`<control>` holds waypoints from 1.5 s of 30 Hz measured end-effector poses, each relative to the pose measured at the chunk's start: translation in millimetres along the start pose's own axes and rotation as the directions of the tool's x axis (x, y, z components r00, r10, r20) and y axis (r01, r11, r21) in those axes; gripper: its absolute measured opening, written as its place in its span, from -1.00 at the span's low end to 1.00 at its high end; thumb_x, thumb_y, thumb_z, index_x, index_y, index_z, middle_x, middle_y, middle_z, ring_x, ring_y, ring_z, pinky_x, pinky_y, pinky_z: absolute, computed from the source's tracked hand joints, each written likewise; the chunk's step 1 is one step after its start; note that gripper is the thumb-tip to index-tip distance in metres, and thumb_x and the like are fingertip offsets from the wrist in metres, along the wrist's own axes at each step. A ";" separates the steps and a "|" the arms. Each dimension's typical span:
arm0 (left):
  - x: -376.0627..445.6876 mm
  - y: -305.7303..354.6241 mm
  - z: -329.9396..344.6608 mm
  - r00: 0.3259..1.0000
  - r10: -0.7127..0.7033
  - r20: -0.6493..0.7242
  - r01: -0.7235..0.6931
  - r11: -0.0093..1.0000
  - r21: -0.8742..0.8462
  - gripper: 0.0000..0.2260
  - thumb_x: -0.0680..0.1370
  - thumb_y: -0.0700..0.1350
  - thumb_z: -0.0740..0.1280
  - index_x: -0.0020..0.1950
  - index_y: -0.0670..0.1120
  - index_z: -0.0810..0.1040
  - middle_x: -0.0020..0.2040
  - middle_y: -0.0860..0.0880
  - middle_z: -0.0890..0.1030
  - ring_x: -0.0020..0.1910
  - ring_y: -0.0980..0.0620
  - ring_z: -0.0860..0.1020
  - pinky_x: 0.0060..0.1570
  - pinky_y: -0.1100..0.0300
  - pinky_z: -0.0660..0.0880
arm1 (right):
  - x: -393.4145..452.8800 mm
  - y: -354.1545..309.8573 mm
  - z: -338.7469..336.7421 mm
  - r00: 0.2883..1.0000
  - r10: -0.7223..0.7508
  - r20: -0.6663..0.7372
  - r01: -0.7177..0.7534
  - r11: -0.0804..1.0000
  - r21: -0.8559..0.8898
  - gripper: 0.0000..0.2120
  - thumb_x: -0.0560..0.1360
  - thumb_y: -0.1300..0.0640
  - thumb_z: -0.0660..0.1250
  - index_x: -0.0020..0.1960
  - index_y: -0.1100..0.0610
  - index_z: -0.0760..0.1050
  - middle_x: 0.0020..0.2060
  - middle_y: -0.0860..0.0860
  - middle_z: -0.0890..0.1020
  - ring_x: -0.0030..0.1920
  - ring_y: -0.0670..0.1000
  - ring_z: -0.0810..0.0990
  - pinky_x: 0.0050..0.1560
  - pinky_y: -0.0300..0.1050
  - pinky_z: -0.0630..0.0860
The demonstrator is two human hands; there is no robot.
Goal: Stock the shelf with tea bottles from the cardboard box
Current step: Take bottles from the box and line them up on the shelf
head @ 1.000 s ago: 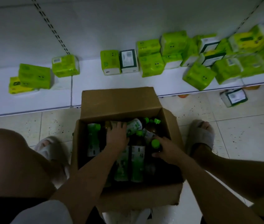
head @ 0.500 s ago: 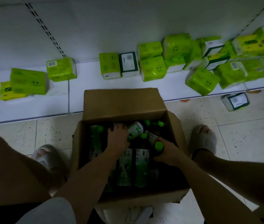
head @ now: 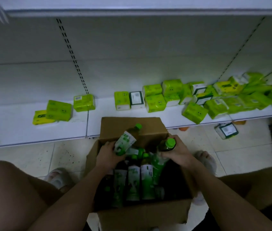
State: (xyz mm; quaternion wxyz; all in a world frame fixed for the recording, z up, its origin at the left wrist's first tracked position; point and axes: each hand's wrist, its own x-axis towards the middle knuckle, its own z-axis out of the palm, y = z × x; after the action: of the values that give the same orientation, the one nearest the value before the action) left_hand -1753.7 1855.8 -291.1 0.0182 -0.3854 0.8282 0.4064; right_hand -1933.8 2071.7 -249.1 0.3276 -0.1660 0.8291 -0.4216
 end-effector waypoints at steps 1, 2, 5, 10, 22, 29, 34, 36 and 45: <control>-4.0 7.3 -8.8 0.999 0.027 -0.045 -0.028 0.999 -0.029 -0.44 0.21 0.18 0.52 0.15 0.00 0.58 0.00 0.09 0.62 -0.03 0.09 0.62 -0.04 0.10 0.60 | -5.3 -13.2 -0.4 0.999 -0.020 -0.030 0.022 0.998 0.065 -0.48 0.20 0.19 0.64 0.03 0.00 0.45 -0.11 -0.07 0.63 -0.08 -0.08 0.61 -0.14 -0.26 0.56; -7.6 15.0 -18.3 0.994 0.057 -0.098 -0.063 0.996 -0.058 -0.48 0.24 0.11 0.55 0.14 -0.01 0.57 -0.04 0.12 0.61 -0.06 0.11 0.61 -0.07 0.15 0.59 | -8.7 -24.9 -1.2 0.998 -0.034 -0.053 0.040 0.992 0.119 -0.53 0.26 0.25 0.61 0.04 0.04 0.44 -0.14 -0.07 0.62 -0.14 -0.14 0.59 -0.24 -0.40 0.51; -18.0 41.4 -48.5 0.958 0.134 -0.252 -0.175 0.973 -0.148 -0.51 0.29 -0.06 0.59 0.17 -0.05 0.54 -0.12 0.15 0.52 -0.09 0.11 0.55 -0.14 0.28 0.51 | -21.9 -70.1 -4.9 0.983 -0.110 -0.149 0.143 0.961 0.235 -0.61 0.30 0.31 0.57 0.02 0.08 0.49 -0.17 -0.07 0.63 -0.27 -0.23 0.60 -0.32 -0.49 0.46; -32.3 83.4 -105.5 0.898 0.205 -0.388 -0.308 0.925 -0.224 -0.45 0.33 -0.09 0.57 0.27 -0.08 0.48 0.12 -0.03 0.56 0.06 0.05 0.57 0.04 0.13 0.57 | -44.7 -152.0 -15.8 0.954 -0.264 -0.144 0.295 0.913 0.281 -0.54 0.33 0.19 0.57 0.16 0.02 0.51 0.06 -0.02 0.65 0.11 0.03 0.64 -0.01 -0.20 0.54; -67.3 172.1 -266.4 0.649 0.354 -0.674 -0.614 0.766 -0.189 -0.64 0.35 0.00 0.53 0.08 0.06 0.50 0.04 -0.02 0.61 0.00 0.13 0.61 0.02 0.13 0.59 | -108.9 -358.3 -54.7 0.662 -0.661 -0.353 0.742 0.646 0.180 -0.79 0.41 -0.07 0.46 0.00 -0.08 0.53 -0.14 -0.20 0.63 -0.17 -0.28 0.62 -0.08 -0.25 0.58; -58.1 235.3 -341.3 0.574 0.373 -0.729 -0.653 0.745 -0.133 -0.43 0.40 -0.05 0.51 0.33 -0.06 0.37 0.20 0.09 0.48 0.15 0.13 0.45 0.12 0.20 0.44 | -105.4 -441.0 -65.4 0.542 -0.763 -0.351 0.834 0.541 0.111 -0.62 0.43 -0.20 0.39 0.18 -0.09 0.49 0.03 -0.13 0.61 0.04 -0.10 0.61 0.06 -0.10 0.58; -32.5 249.9 -362.8 0.610 0.342 -0.715 -0.628 0.759 -0.172 -0.43 0.42 -0.13 0.50 0.34 -0.12 0.33 0.29 -0.05 0.50 0.20 0.05 0.48 0.11 0.20 0.45 | -71.6 -473.9 -60.4 0.527 -0.762 -0.377 0.829 0.558 0.032 -0.53 0.33 -0.36 0.32 0.17 -0.19 0.45 0.03 -0.16 0.58 0.09 0.00 0.59 0.19 0.14 0.54; -18.1 243.5 -362.0 0.637 0.318 -0.702 -0.595 0.782 -0.186 -0.46 0.43 -0.14 0.49 0.33 -0.11 0.34 0.29 -0.07 0.51 0.25 -0.03 0.50 0.12 0.16 0.47 | -56.6 -478.0 -53.0 0.537 -0.759 -0.368 0.818 0.576 0.005 -0.54 0.36 -0.37 0.29 0.18 -0.20 0.41 0.01 -0.17 0.57 0.10 0.03 0.57 0.19 0.17 0.53; 23.8 233.3 -354.8 0.636 0.322 -0.701 -0.603 0.775 -0.190 -0.57 0.45 -0.10 0.47 0.23 0.01 0.36 0.11 0.10 0.51 0.07 0.09 0.51 0.02 0.22 0.45 | -17.7 -500.3 -36.1 0.615 -0.742 -0.268 0.783 0.616 0.090 -0.58 0.57 -0.14 0.21 0.39 -0.11 0.22 0.14 -0.02 0.48 0.12 0.08 0.53 0.11 0.05 0.50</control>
State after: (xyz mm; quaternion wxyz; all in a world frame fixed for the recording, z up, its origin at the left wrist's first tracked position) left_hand -1822.3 1684.0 91.9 -0.4493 -0.2619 0.7516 0.4057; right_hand -1946.0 1807.9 177.7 0.0442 -0.4262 0.6612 -0.6158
